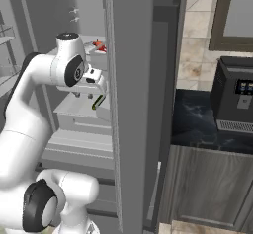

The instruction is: Transport the fish from the fridge to the microwave and turn on the microwave.

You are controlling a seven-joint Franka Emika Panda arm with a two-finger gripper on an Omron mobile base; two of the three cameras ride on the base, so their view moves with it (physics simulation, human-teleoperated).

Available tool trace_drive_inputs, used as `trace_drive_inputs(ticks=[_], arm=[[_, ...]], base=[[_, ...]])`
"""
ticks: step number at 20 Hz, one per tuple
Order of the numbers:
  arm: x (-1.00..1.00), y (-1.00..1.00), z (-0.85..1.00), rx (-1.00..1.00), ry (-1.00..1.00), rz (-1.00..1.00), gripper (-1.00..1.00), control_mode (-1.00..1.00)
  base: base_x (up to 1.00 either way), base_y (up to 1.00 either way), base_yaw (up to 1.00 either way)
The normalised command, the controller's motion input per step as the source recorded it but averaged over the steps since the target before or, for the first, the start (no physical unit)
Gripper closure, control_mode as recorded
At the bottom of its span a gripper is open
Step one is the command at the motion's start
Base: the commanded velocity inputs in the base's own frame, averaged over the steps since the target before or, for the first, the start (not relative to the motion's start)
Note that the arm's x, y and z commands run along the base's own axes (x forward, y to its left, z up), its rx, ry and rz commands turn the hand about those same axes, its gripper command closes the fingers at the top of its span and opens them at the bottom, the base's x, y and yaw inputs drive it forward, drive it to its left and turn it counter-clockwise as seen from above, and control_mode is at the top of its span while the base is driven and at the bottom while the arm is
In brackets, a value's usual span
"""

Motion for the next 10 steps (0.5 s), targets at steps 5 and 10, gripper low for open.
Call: trace_drive_inputs(ticks=[5,10], arm=[[-0.26,0.02,0.0,0.0,0.0,0.03,-1.0,-1.0],[-0.47,0.0,0.0,0.01,-0.1,0.23,-1.0,-1.0]], base=[[0.0,0.0,0.0],[0.0,0.0,0.0]])
